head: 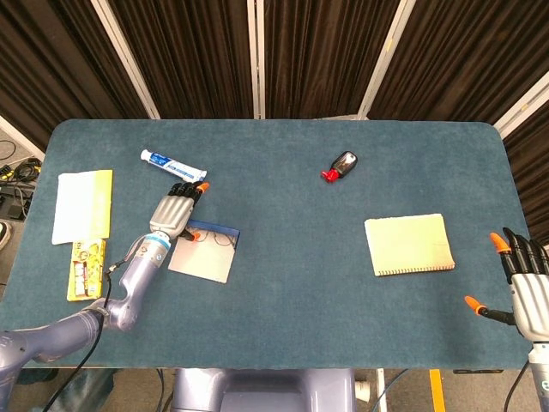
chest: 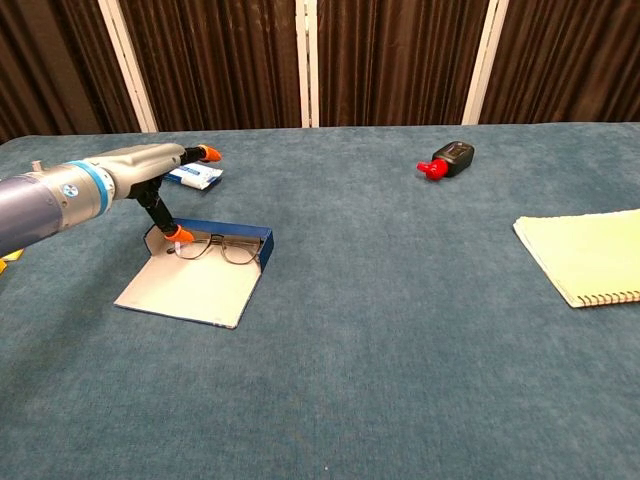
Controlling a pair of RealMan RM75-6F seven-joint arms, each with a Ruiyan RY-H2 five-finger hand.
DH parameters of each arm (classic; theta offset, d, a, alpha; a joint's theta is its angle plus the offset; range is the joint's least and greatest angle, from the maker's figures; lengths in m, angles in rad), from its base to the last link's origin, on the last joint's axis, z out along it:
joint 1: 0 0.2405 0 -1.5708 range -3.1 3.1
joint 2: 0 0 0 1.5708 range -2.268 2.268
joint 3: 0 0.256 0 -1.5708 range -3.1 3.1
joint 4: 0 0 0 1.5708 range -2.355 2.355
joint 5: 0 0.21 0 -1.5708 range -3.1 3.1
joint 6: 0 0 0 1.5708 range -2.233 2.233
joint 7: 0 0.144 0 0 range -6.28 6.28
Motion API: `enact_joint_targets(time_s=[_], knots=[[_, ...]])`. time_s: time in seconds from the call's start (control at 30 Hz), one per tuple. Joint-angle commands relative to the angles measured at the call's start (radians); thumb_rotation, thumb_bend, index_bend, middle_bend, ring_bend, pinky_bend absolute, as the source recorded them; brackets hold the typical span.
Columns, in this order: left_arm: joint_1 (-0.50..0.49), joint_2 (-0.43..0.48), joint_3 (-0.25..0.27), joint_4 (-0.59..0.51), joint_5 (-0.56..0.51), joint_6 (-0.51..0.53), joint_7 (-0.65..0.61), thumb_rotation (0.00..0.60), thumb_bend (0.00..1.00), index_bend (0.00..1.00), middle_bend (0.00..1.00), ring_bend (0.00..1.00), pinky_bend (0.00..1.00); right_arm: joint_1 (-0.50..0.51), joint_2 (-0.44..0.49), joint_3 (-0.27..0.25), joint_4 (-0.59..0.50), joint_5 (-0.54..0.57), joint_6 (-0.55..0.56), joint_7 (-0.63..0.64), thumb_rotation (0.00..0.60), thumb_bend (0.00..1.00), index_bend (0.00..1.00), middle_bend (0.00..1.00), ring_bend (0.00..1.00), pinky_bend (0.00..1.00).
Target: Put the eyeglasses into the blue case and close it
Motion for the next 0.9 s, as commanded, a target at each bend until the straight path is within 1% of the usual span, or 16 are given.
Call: enact_joint_targets(time_s=[0.03, 0.2, 0.3, 0.4, 0.5, 0.6, 0.73, 0.9], knots=[[0.086, 0.102, 0.074, -0.147, 0.124, 0.086, -0.065, 0.600, 0.13, 0.00, 0.00, 0.00, 0.00, 0.000, 0.002, -0.001, 0.001, -0.002, -0.002, 0.006, 0.600, 0.00, 0.00, 0.00, 0.00, 0.00], [0.138, 0.156, 0.134, -0.215, 0.227, 0.148, -0.107, 0.600, 0.13, 0.00, 0.00, 0.00, 0.00, 0.000, 0.003, -0.005, 0.000, -0.008, -0.003, 0.010, 0.600, 0.00, 0.00, 0.00, 0.00, 0.00], [0.160, 0.174, 0.163, -0.234, 0.282, 0.181, -0.127, 0.600, 0.10, 0.00, 0.00, 0.00, 0.00, 0.002, 0.003, -0.005, 0.003, -0.014, -0.004, 0.018, 0.600, 0.00, 0.00, 0.00, 0.00, 0.00], [0.175, 0.182, 0.194, -0.226, 0.339, 0.208, -0.141, 0.600, 0.09, 0.02, 0.00, 0.00, 0.00, 0.002, 0.003, -0.006, 0.007, -0.022, -0.001, 0.028, 0.600, 0.00, 0.00, 0.00, 0.00, 0.00], [0.189, 0.179, 0.217, -0.216, 0.378, 0.226, -0.162, 0.600, 0.10, 0.05, 0.00, 0.00, 0.00, 0.001, 0.003, -0.007, 0.009, -0.026, 0.002, 0.032, 0.600, 0.00, 0.00, 0.00, 0.00, 0.00], [0.202, 0.165, 0.242, -0.192, 0.415, 0.238, -0.181, 0.600, 0.10, 0.06, 0.00, 0.00, 0.00, 0.001, 0.004, -0.007, 0.011, -0.028, 0.001, 0.042, 0.600, 0.00, 0.00, 0.00, 0.00, 0.00], [0.211, 0.134, 0.253, -0.162, 0.431, 0.240, -0.193, 0.600, 0.11, 0.06, 0.00, 0.00, 0.00, 0.001, 0.007, -0.009, 0.014, -0.032, 0.001, 0.053, 0.600, 0.00, 0.00, 0.00, 0.00, 0.00], [0.215, 0.088, 0.250, -0.125, 0.446, 0.246, -0.203, 0.600, 0.12, 0.06, 0.00, 0.00, 0.00, 0.000, 0.009, -0.010, 0.014, -0.036, 0.004, 0.057, 0.600, 0.00, 0.00, 0.00, 0.00, 0.00]])
